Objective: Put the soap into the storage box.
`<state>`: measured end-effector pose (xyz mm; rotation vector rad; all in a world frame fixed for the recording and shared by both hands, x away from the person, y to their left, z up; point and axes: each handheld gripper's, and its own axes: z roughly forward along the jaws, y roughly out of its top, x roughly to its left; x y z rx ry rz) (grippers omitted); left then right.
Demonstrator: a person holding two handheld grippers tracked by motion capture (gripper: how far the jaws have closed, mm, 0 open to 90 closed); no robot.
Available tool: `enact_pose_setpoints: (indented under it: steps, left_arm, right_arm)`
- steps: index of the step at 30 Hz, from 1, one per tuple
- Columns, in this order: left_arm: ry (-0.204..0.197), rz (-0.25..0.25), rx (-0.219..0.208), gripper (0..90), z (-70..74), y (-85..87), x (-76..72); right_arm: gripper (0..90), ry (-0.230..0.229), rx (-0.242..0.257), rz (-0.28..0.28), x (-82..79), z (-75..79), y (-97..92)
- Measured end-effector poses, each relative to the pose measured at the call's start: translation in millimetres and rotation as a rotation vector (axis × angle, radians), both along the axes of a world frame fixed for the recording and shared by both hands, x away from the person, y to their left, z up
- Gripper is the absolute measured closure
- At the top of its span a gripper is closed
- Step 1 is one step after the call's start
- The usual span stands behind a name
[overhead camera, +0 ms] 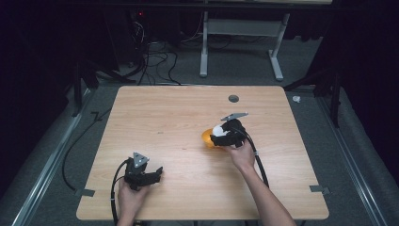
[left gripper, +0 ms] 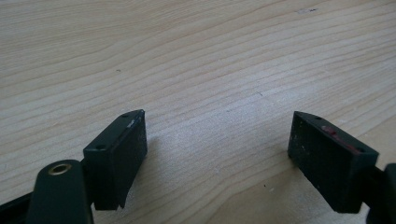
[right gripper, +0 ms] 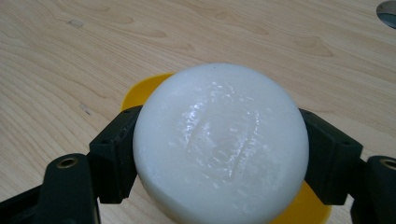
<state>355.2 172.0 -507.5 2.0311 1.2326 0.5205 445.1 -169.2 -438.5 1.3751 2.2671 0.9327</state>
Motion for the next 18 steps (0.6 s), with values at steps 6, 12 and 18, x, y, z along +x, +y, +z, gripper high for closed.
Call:
enact_pose_setpoints:
  steps: [6,12,18]
  left_arm:
    - [0.000,0.000,0.000,20.2,0.0,0.0,0.0]
    - [0.000,0.000,0.000,20.2,0.0,0.0,0.0]
    - [0.000,0.000,0.000,20.2,0.0,0.0,0.0]
  right_arm:
    - [24.8,0.014,-0.008,-0.005,3.5,-4.4,1.5]
    - [24.8,0.028,-0.013,-0.009,5.6,-8.1,3.5]
    - [24.7,0.039,-0.010,-0.016,7.1,-10.4,4.7]
